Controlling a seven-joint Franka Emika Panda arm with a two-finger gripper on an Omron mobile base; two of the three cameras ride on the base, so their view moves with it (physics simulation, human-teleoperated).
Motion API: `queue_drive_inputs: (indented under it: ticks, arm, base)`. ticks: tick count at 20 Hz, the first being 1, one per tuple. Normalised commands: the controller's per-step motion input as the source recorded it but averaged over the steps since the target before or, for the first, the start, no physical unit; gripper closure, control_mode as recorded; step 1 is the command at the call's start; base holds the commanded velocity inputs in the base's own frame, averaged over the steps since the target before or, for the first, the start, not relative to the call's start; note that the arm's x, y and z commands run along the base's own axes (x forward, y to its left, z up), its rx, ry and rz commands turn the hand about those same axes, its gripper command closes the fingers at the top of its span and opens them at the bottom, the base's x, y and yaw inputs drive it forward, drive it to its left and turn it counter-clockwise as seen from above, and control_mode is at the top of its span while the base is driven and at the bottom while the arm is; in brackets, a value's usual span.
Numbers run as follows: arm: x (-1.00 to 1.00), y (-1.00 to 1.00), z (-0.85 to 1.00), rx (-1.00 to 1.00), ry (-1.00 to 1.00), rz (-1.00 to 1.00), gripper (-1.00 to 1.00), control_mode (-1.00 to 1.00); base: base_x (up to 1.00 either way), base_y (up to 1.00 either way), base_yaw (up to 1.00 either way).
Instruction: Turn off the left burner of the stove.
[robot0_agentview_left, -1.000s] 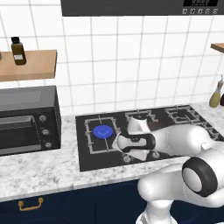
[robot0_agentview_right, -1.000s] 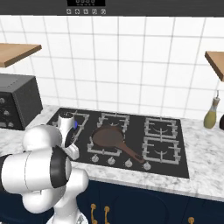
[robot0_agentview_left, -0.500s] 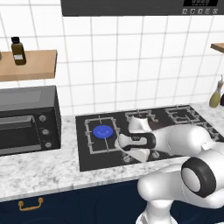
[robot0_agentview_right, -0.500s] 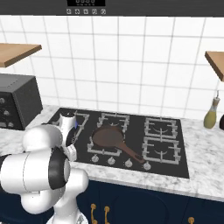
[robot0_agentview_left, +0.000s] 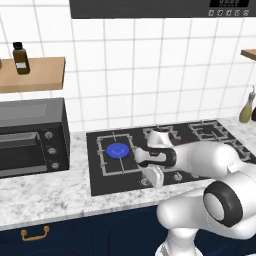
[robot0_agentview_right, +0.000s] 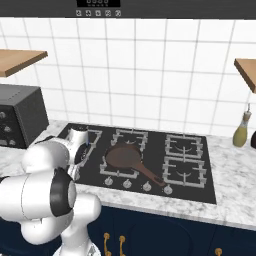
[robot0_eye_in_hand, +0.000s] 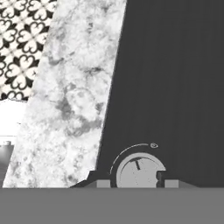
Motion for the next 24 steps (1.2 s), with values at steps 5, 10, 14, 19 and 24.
queue_drive_inputs:
  ticks: [5, 10, 14, 19, 24]
  arm:
    - [-0.39, 0.23, -0.07, -0.06, 0.0, -0.85, 1.0, -1.0]
    - [-0.26, 0.15, -0.1, -0.03, 0.02, -0.93, 1.0, -1.0]
    - [-0.25, 0.06, -0.11, -0.01, 0.05, -0.94, 1.0, -1.0]
    - [-0.24, 0.02, -0.12, -0.01, 0.0, -0.96, 1.0, -1.0]
    - [-0.12, 0.02, 0.0, -0.02, 0.0, -0.99, 1.0, -1.0]
  base:
    - [0.0, 0.0, 0.0]
    - [0.0, 0.0, 0.0]
    - [0.0, 0.0, 0.0]
    - [0.0, 0.0, 0.0]
    - [0.0, 0.0, 0.0]
